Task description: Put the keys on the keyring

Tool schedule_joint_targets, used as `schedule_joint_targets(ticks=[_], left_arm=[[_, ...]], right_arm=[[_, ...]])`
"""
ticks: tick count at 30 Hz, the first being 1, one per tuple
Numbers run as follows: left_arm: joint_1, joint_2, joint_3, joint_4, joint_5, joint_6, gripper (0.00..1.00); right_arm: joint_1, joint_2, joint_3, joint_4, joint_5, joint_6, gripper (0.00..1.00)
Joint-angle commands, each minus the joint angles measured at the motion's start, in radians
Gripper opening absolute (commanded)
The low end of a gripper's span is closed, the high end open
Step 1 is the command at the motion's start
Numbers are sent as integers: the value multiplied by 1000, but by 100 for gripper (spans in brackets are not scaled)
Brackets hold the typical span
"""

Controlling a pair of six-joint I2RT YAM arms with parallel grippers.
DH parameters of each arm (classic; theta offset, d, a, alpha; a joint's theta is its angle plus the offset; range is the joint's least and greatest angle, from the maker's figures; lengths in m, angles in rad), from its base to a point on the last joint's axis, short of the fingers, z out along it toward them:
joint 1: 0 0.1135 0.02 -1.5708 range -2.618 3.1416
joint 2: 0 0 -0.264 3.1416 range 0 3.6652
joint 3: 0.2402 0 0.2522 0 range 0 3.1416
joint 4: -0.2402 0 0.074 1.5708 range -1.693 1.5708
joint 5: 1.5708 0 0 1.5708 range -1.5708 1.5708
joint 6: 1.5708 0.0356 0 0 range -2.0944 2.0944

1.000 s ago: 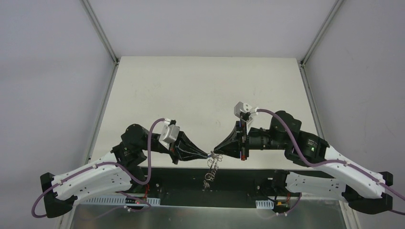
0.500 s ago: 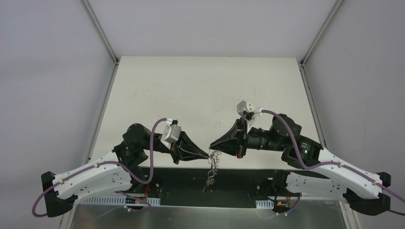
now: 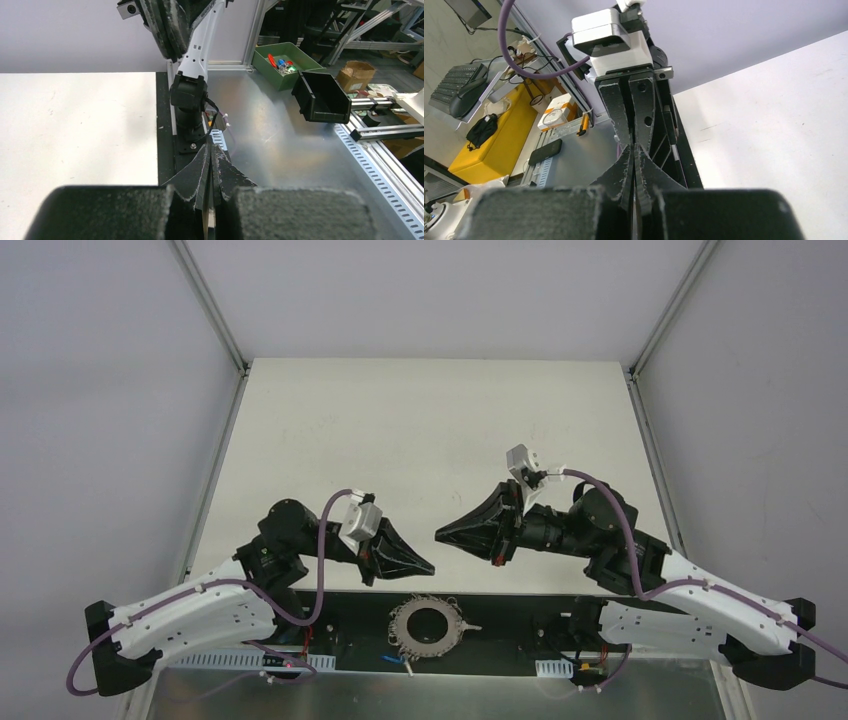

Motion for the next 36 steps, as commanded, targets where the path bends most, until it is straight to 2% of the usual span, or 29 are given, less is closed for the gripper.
schedule_joint_targets(ticks=[1,5,9,10,13,15,17,20,25,32,34,36], left_arm=[[-6,-52,13,-35,-48,37,0],[-6,-72,12,-80,-122,53,0],[-6,-94,3,-122,-197,50,0],[-6,-101,-3,-131,-228,45,0],[-6,-131,-13,-177,-341,33,0],[-6,-156,-21,-219,-442,17,7],[-6,-184,-27,-260,-536,-3,18],[-6,-214,-43,-320,-636,-27,30],[-6,-243,-67,-415,-780,-86,42],[-6,-256,-105,-438,-822,-144,56],[-6,-251,-103,-441,-814,-147,79],[-6,-248,-99,-443,-806,-146,95]], right_arm=[[7,-23,14,22,68,-29,0],[7,-20,24,-51,121,-43,0],[7,0,47,-194,170,-46,0],[7,7,52,-238,177,-46,2],[6,25,42,-344,191,-37,24],[6,30,20,-403,211,-25,34],[6,33,-18,-436,225,-10,43],[7,48,-85,-458,215,43,52],[-6,114,-177,-473,185,156,59],[-27,238,-283,-378,-2,277,62],[-30,292,-290,-364,-54,296,62],[-30,341,-299,-349,-71,309,62]])
